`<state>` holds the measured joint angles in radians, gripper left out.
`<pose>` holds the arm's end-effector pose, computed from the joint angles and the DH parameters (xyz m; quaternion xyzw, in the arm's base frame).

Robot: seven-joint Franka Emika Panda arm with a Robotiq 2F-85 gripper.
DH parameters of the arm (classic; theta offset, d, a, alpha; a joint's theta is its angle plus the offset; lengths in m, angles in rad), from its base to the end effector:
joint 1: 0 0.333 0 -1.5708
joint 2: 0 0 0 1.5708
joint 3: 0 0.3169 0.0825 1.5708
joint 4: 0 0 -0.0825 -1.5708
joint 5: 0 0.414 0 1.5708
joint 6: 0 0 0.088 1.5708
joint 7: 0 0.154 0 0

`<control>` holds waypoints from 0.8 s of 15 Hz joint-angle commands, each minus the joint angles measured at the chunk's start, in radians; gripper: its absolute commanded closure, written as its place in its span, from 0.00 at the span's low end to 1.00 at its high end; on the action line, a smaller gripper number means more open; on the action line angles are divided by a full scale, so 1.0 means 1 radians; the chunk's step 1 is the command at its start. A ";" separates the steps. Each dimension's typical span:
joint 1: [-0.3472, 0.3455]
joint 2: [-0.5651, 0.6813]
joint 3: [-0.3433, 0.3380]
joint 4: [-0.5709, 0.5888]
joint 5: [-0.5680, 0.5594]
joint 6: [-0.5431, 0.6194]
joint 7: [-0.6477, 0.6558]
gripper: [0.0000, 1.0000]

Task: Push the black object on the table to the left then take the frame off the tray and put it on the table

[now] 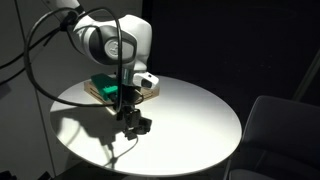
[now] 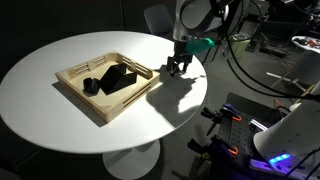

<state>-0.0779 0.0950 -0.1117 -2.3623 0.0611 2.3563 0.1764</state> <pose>0.5012 -0.0943 0.2102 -0.9776 0.2040 0.0499 0.0155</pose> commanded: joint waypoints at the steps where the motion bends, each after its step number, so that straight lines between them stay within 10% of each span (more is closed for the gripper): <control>1: -0.002 -0.065 0.006 -0.040 0.018 -0.031 0.018 0.44; 8: -0.005 -0.099 0.009 -0.045 0.051 -0.054 0.020 0.95; 12: -0.007 -0.088 0.008 -0.029 0.070 -0.062 0.028 0.98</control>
<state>-0.0780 0.0192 -0.1075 -2.4021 0.1112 2.3253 0.1768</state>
